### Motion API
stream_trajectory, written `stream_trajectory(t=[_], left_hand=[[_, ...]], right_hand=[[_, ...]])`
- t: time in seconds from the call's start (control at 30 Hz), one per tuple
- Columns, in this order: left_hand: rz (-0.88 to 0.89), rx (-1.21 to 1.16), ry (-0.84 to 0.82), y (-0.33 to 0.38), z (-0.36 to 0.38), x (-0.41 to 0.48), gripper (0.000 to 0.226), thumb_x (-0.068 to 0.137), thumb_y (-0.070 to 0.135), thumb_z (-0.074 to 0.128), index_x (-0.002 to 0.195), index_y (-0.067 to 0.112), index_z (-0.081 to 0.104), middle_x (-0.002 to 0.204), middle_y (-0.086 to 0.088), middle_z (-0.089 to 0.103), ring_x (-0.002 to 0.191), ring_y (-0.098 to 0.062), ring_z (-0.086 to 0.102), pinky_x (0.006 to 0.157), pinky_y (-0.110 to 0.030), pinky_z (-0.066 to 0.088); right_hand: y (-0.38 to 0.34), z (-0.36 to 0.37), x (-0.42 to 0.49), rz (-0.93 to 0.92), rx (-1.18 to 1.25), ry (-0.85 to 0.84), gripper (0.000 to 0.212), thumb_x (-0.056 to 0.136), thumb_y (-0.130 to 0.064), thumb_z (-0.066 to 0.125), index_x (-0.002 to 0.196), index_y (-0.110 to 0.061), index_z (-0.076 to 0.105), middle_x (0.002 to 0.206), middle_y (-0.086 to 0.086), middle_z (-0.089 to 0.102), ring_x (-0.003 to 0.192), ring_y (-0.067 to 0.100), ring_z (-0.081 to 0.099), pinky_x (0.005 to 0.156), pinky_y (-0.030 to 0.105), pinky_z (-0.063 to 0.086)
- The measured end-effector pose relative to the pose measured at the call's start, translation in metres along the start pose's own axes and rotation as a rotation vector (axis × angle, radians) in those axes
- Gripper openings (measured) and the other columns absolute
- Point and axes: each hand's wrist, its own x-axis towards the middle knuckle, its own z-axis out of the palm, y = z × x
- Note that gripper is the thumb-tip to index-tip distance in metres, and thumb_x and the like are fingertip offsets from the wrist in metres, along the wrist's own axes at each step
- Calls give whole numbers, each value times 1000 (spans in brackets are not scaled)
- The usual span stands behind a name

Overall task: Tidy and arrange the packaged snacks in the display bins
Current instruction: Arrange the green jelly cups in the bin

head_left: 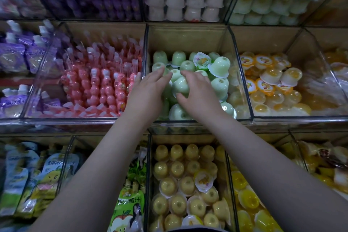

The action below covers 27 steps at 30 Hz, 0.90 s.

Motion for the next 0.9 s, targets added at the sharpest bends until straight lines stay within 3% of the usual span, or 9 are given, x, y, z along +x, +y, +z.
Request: stream_trajectory(t=[0.23, 0.47, 0.6, 0.73, 0.9], left_hand=[[0, -56, -5, -3, 2, 0, 73, 88, 7, 62, 151, 21, 30, 161, -1, 20, 149, -18, 14, 118, -49, 10], [-2, -129, 48, -2, 2, -3, 64, 87, 2, 61, 146, 16, 42, 154, -2, 37, 142, -22, 31, 116, -48, 19], [11, -138, 35, -3, 0, -2, 53, 90, -1, 57, 140, 14, 50, 146, -6, 47, 135, -30, 38, 112, -48, 29], [16, -80, 1, -4, -3, 0, 49, 91, 4, 58, 137, 19, 55, 140, -3, 53, 127, -32, 42, 104, -53, 35], [33, -35, -81, -6, -9, 4, 47, 94, 14, 58, 140, 22, 51, 139, -2, 53, 127, -30, 41, 106, -49, 33]], right_hand=[[1, 1, -1, -19, 14, -8, 69, 89, -29, 67, 147, -14, 34, 145, 8, 42, 135, 27, 31, 106, 28, 24], [1, -1, -5, -17, 18, 68, 55, 88, -28, 68, 137, -13, 48, 136, 5, 51, 127, 24, 40, 97, 26, 29], [3, -9, -6, -93, -64, -62, 56, 94, -25, 61, 145, -14, 40, 143, 6, 47, 131, 27, 35, 102, 27, 26], [6, -11, -6, -125, -134, -97, 59, 96, -8, 52, 151, -11, 29, 151, 8, 36, 135, 30, 31, 105, 29, 25], [5, -20, -6, -137, -26, -199, 57, 94, -23, 60, 147, -19, 40, 147, 3, 46, 136, 23, 36, 106, 29, 28]])
